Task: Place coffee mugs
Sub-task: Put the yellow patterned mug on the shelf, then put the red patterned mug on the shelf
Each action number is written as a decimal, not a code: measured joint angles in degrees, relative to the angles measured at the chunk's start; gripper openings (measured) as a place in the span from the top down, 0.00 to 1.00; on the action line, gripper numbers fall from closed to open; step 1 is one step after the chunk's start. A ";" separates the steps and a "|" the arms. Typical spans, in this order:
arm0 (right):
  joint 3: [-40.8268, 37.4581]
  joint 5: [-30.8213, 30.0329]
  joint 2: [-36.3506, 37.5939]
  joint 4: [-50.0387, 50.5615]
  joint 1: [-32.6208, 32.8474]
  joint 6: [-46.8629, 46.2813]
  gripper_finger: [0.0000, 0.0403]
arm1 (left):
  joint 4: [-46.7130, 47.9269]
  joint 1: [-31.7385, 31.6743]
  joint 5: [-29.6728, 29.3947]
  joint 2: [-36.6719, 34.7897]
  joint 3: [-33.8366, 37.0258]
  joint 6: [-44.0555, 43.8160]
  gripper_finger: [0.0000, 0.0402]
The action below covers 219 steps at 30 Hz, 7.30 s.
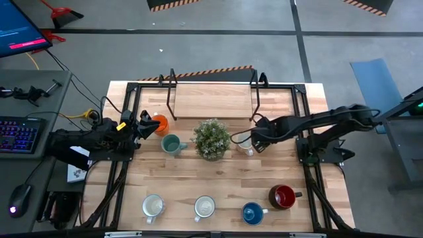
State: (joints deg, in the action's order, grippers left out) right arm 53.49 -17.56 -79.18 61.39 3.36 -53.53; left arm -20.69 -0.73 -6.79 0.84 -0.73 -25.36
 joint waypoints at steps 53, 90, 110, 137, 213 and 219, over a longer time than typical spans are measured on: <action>26.47 -19.26 7.03 5.02 -8.51 22.04 1.00 | 2.91 0.02 0.00 0.00 0.00 -0.02 0.81; 61.62 15.13 -39.87 5.26 -35.94 64.55 1.00 | 2.91 0.02 0.00 0.00 0.00 -0.04 0.81; 56.92 19.13 -39.54 9.31 -39.84 61.26 1.00 | 2.91 0.01 -0.01 0.00 0.00 -0.08 0.81; 56.89 19.08 -40.11 10.06 -41.24 60.85 0.96 | 2.89 0.02 -0.02 0.00 0.00 -0.09 0.81; 46.64 20.17 -8.59 24.75 -15.72 54.41 0.69 | 5.08 0.01 0.00 0.01 0.01 0.00 0.81; 26.10 21.71 2.69 6.04 -14.41 45.55 0.69 | 5.07 0.00 0.00 0.00 0.00 0.02 0.81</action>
State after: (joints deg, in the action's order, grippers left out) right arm 79.60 4.15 -76.49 67.43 -11.05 -7.99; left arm -15.62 -0.73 -6.79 0.84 -0.73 -25.34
